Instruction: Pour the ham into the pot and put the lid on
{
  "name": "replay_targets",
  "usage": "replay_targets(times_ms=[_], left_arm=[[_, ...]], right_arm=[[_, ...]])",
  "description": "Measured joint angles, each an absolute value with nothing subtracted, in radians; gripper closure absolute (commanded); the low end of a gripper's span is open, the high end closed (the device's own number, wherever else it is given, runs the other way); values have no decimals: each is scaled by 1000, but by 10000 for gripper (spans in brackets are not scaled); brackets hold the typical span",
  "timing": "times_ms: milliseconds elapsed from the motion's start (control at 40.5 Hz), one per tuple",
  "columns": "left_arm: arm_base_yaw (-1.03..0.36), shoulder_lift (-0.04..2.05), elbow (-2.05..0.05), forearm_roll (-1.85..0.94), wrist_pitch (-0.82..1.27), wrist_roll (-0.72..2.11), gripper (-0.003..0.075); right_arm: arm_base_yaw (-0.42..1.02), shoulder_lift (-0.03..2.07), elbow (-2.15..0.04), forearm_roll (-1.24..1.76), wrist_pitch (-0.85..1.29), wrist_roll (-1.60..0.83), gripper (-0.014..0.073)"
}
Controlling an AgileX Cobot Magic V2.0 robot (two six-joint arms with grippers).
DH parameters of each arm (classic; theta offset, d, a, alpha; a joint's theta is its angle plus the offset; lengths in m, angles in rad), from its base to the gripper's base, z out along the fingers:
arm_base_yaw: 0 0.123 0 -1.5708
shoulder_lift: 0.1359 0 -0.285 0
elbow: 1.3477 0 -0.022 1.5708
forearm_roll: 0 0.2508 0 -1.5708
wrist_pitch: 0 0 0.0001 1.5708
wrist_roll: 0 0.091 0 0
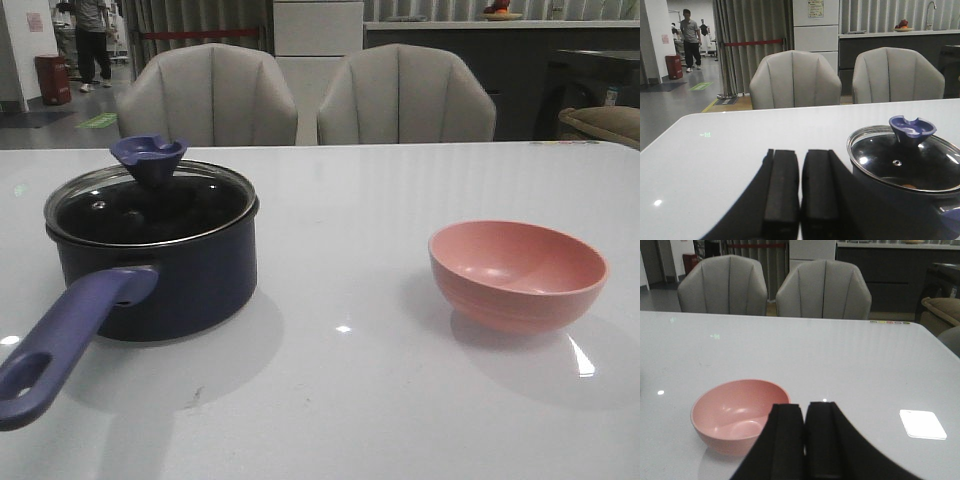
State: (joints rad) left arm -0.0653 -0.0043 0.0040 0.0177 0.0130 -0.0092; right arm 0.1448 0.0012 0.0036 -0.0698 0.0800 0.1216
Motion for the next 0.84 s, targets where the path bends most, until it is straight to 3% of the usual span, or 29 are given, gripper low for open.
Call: replay_targets(times_ms=[841], left_arm=[[-65,-4,4,18,11,-9,607]], right_arm=[[145,-10,26,-72,73,130,445]])
